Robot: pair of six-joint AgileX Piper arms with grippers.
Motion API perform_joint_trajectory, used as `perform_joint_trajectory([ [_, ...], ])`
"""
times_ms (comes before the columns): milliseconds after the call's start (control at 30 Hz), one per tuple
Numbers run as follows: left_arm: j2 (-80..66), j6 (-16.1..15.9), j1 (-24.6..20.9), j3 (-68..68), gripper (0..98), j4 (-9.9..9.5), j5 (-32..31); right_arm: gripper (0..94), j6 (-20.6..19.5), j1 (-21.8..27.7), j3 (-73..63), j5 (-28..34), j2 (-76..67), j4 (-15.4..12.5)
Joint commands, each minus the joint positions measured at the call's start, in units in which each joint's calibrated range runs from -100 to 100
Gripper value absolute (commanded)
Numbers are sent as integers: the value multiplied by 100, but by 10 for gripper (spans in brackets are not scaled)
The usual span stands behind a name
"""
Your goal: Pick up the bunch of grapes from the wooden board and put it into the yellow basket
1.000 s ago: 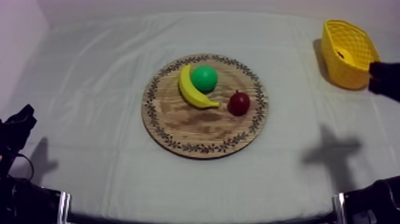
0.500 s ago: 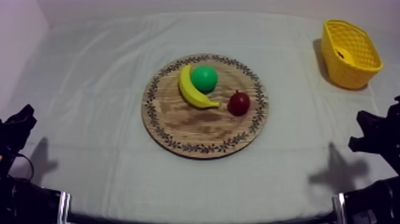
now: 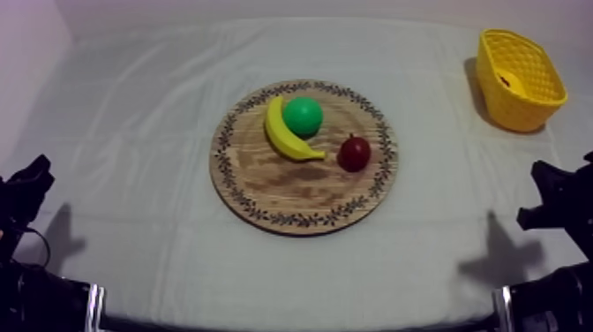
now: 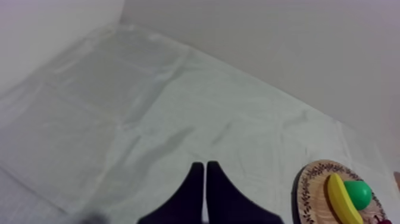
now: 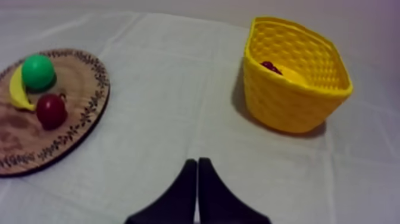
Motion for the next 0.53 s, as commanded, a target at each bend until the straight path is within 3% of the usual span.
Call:
perform_joint_trajectory([
  [0,5,0,-3,0,1,1,-1,3,202,0,-1,-6,-3,-5],
  [500,5,1,-3,0,1,1,-1,3,230,2,-1,-7,-5,-5],
])
